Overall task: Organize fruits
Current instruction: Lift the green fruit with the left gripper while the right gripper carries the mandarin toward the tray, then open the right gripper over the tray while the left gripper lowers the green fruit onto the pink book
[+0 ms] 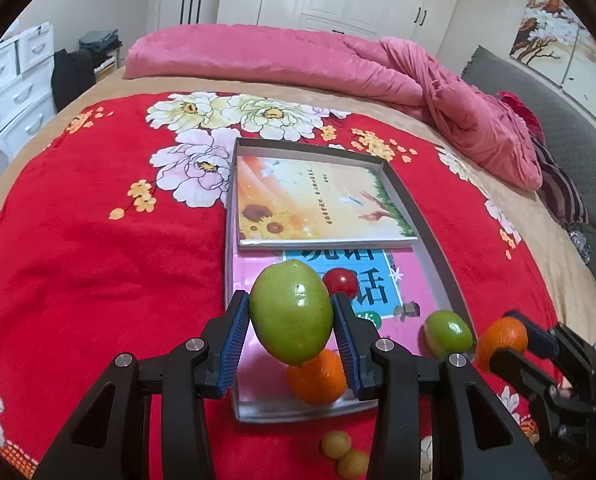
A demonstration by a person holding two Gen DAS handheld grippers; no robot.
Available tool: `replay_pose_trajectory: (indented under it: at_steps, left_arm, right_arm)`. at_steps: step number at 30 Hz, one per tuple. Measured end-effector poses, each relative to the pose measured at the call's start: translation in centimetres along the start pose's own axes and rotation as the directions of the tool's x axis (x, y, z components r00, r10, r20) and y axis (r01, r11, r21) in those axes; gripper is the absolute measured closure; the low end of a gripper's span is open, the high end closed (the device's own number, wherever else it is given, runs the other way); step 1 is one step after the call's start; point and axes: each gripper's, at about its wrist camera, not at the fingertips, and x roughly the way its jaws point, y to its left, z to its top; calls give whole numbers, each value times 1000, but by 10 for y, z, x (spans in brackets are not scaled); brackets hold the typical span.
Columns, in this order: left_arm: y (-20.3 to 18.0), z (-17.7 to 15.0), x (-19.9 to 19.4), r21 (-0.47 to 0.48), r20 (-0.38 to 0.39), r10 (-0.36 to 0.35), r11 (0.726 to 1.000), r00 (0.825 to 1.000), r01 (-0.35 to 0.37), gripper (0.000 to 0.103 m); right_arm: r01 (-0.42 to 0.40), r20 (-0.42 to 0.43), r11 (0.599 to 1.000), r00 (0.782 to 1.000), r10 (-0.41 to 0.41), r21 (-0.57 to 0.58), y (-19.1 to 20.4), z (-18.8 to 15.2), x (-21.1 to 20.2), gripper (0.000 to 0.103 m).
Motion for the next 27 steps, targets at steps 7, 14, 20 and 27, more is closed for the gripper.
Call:
replay_pose_trajectory:
  at_steps: [7,14,20,27]
  left_arm:
    - [-9,5,17,33,-13,13,999,1000,-12,60]
    - [-13,4,28,48,-34,20,999,999,-18,60]
    - [-14,1,37,65,-55,36,997,998,-33,60]
    - [-17,-3,43,80,-76,42,996,996,-35,60]
  right_arm:
    - [4,-11,1000,1000,-4,-8,0,-1,6,66]
    - [11,-27,1000,1000,-11,-20,1,-4,14,66]
    - [18,-47,999,999,-19,-37,3,-5,26,66]
    - [28,-52,997,998,-31,-66,7,-7,34,66]
